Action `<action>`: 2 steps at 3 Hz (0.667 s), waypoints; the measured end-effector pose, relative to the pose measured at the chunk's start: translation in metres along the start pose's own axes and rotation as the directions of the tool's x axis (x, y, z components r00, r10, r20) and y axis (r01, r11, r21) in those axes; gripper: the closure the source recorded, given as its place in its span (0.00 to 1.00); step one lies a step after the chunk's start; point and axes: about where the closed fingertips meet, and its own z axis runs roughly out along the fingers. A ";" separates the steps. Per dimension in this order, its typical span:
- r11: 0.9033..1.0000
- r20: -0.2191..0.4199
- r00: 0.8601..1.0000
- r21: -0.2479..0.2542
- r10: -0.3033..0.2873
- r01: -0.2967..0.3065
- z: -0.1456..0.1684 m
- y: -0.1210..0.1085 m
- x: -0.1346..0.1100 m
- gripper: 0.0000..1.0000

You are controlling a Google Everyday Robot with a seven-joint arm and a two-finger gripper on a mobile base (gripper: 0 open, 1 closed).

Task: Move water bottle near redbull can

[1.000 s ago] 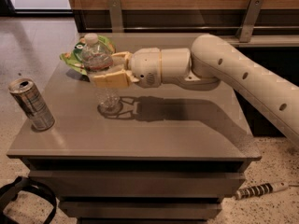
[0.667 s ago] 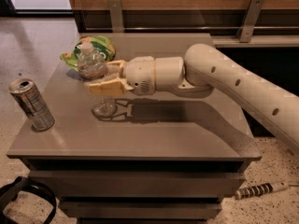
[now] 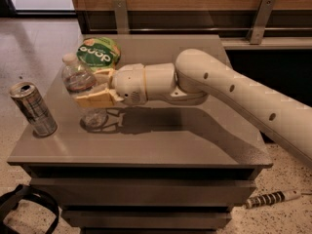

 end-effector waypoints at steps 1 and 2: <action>1.000 -0.013 1.000 -0.022 -0.017 0.017 0.012 0.005 -0.002 1.00; 1.000 -0.014 1.000 -0.025 -0.019 0.019 0.013 0.006 -0.002 1.00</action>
Offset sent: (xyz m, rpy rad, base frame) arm -0.0040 0.0165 -0.0059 -0.0173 -0.0139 0.0392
